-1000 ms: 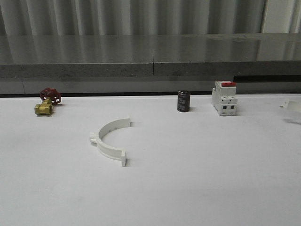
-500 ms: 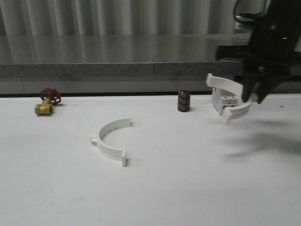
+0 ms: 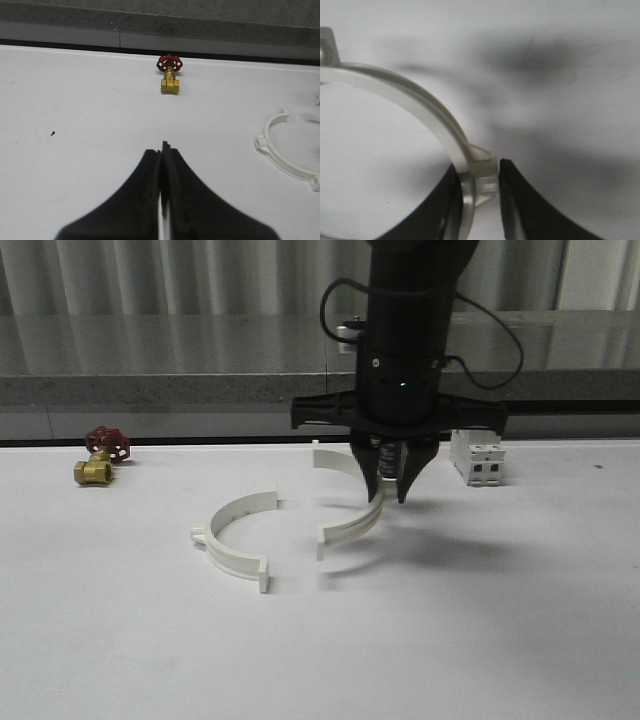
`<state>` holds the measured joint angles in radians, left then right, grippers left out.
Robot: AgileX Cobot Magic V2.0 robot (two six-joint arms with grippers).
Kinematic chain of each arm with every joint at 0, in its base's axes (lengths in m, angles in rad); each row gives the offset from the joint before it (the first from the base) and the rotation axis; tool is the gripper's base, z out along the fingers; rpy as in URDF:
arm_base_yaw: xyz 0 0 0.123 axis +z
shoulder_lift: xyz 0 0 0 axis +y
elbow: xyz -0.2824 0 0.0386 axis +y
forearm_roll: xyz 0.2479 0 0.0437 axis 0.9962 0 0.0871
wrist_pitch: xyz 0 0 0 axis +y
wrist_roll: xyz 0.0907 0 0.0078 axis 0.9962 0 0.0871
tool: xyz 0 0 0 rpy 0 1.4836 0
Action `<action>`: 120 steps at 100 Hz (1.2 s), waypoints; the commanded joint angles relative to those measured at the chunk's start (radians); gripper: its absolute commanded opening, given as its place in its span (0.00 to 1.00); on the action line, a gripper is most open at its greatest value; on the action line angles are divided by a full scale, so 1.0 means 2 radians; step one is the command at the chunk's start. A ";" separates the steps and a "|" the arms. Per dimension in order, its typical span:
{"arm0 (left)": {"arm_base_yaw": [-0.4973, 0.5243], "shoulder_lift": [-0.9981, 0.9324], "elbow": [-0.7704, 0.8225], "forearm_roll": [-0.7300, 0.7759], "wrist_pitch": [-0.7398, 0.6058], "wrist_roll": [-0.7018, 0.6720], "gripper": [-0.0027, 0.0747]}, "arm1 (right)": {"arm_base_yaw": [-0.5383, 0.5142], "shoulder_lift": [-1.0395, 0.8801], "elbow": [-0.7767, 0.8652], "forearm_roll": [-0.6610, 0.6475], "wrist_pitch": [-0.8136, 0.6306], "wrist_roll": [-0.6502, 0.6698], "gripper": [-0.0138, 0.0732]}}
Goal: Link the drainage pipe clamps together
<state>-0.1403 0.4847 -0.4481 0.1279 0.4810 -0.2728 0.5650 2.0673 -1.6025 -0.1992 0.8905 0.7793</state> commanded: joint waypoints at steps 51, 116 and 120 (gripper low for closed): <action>0.000 0.001 -0.014 -0.001 -0.037 0.000 0.01 | 0.024 0.010 -0.052 -0.017 0.009 0.030 0.11; 0.000 0.001 -0.014 -0.001 -0.037 0.000 0.01 | 0.024 0.011 -0.052 -0.017 0.011 0.043 0.11; 0.000 0.001 -0.014 -0.001 -0.037 0.000 0.01 | 0.024 0.011 -0.052 -0.017 0.011 0.043 0.11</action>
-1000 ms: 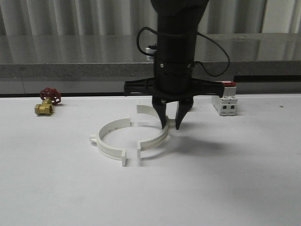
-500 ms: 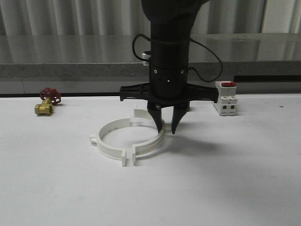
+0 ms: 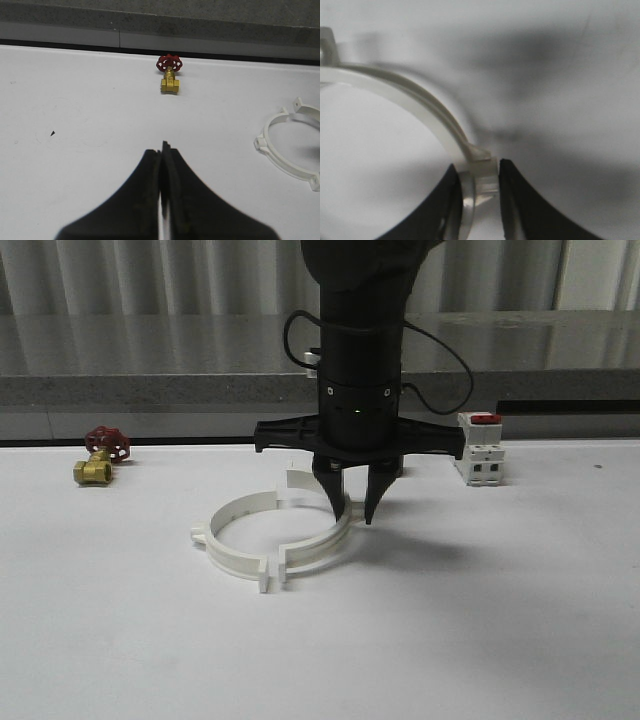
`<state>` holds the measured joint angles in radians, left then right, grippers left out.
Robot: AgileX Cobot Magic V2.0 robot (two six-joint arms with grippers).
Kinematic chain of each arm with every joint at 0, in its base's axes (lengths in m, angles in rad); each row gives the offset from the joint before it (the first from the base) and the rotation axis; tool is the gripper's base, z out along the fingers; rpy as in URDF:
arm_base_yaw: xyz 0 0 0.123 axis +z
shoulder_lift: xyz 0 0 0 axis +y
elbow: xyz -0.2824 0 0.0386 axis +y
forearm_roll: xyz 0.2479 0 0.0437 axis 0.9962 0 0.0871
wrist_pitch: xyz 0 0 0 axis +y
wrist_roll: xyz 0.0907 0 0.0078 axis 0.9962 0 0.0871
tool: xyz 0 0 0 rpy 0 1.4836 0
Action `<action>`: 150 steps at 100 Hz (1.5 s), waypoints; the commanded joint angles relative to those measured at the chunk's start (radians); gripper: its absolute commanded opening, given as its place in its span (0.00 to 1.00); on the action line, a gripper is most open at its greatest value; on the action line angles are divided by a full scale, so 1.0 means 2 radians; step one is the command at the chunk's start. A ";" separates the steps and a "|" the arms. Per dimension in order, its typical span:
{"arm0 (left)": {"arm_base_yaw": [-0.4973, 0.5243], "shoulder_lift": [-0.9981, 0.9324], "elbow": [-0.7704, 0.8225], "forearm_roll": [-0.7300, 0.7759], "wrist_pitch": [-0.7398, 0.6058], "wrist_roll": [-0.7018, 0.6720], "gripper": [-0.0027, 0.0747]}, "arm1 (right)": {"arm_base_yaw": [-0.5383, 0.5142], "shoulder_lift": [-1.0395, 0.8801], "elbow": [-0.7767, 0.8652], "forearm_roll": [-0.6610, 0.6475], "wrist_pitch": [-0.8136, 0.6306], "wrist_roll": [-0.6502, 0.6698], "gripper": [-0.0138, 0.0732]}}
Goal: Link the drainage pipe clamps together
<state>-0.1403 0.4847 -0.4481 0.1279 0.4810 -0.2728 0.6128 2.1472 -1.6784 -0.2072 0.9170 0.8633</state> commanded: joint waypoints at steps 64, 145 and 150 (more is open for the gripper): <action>0.000 0.001 -0.014 -0.001 -0.037 0.000 0.01 | 0.000 -0.021 -0.014 0.002 -0.013 0.002 0.11; 0.000 0.001 -0.014 -0.001 -0.037 0.000 0.01 | 0.000 -0.013 -0.014 0.013 -0.019 0.002 0.11; 0.000 0.001 -0.014 -0.001 -0.037 0.000 0.01 | 0.000 -0.013 -0.014 0.013 -0.019 0.002 0.11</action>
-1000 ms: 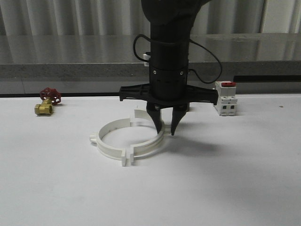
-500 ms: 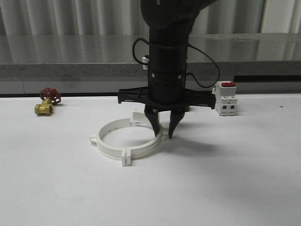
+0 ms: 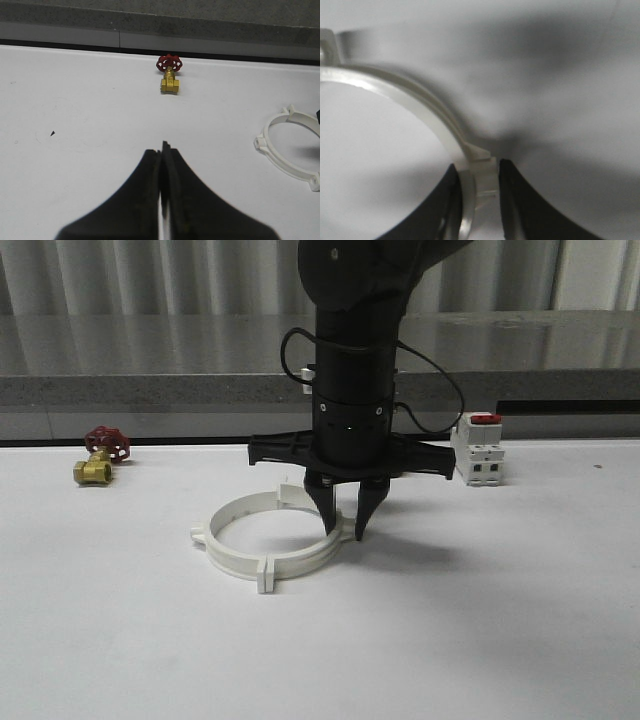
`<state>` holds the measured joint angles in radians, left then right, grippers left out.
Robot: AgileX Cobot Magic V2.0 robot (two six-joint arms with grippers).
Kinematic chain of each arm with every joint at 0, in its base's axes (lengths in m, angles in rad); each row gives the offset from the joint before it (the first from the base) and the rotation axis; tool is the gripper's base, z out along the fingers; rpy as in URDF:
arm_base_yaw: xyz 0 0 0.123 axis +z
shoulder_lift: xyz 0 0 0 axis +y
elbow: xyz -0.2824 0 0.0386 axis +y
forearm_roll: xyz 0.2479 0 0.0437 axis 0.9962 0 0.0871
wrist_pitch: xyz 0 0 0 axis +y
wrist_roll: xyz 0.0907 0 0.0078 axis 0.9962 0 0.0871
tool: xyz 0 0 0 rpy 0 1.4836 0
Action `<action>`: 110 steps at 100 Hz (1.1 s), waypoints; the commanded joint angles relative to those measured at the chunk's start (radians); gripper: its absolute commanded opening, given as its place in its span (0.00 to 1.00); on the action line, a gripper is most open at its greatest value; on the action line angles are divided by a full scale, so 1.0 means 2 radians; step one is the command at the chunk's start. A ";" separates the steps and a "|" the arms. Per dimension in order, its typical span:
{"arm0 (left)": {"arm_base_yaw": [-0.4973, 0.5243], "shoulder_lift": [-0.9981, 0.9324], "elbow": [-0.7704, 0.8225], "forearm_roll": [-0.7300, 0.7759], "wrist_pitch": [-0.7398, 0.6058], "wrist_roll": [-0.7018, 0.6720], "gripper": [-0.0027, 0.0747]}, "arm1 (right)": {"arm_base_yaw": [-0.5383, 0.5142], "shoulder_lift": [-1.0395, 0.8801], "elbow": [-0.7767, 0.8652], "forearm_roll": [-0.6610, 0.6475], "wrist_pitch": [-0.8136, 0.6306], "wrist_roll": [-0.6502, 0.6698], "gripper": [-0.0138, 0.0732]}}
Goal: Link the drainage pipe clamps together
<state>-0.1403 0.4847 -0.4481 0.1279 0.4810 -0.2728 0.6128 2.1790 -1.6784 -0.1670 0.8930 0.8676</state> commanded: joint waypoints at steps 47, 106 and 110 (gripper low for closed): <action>0.000 0.001 -0.014 -0.001 -0.037 0.000 0.01 | 0.000 -0.028 -0.014 -0.007 -0.014 -0.001 0.43; 0.000 0.001 -0.014 -0.001 -0.037 0.000 0.01 | -0.005 -0.075 -0.014 -0.024 -0.035 -0.071 0.64; 0.000 0.001 -0.014 -0.001 -0.037 0.000 0.01 | -0.010 -0.088 -0.014 -0.024 -0.035 -0.091 0.64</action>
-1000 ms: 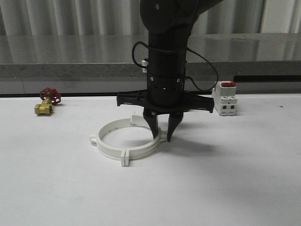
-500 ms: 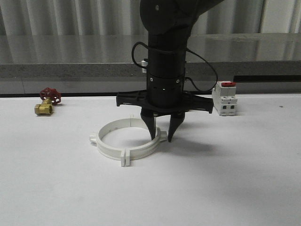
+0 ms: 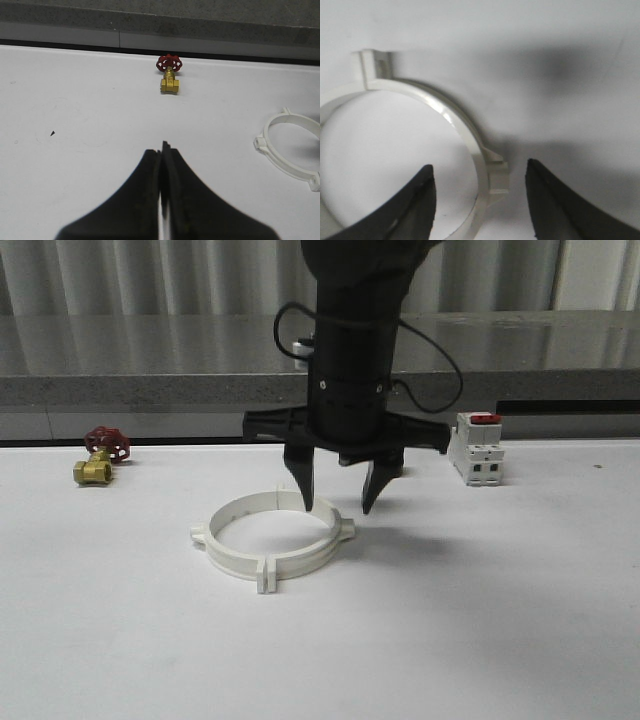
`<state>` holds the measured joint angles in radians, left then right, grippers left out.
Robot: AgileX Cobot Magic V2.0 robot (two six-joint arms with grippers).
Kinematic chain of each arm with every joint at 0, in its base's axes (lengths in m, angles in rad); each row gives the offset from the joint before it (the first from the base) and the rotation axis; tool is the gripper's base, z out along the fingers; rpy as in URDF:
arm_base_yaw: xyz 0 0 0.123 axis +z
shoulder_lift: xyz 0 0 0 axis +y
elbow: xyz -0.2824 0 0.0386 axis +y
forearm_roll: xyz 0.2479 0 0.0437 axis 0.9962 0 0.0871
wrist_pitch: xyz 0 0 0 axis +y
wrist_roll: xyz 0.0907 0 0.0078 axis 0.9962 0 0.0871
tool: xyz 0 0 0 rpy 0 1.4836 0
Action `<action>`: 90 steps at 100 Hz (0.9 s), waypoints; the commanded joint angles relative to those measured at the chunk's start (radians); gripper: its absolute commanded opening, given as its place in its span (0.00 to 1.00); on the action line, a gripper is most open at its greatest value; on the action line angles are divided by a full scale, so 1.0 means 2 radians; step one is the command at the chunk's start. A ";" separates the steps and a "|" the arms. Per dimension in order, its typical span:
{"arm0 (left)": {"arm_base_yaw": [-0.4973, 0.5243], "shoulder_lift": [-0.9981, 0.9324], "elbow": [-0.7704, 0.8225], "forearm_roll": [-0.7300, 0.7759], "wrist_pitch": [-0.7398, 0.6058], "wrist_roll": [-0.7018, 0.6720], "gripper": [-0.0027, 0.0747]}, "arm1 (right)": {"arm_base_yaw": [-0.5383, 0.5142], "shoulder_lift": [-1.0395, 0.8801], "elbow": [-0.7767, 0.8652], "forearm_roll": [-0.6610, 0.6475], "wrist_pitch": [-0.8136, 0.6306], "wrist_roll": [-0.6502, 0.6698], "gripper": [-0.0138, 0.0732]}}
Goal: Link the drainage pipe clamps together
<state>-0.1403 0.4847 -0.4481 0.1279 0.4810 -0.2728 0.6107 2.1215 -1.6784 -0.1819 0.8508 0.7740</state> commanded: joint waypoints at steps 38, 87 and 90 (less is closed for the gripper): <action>0.000 0.001 -0.014 -0.001 -0.037 0.000 0.01 | -0.104 -0.202 0.030 -0.017 0.007 -0.185 0.64; 0.000 0.001 -0.014 -0.001 -0.037 0.000 0.01 | -0.292 -0.499 0.307 -0.017 -0.009 -0.236 0.64; 0.000 0.001 -0.014 -0.001 -0.037 0.000 0.01 | -0.300 -0.518 0.322 -0.017 -0.010 -0.236 0.64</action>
<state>-0.1403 0.4847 -0.4481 0.1279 0.4810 -0.2728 0.0552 1.2105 -1.0868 -0.2004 0.8844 0.3221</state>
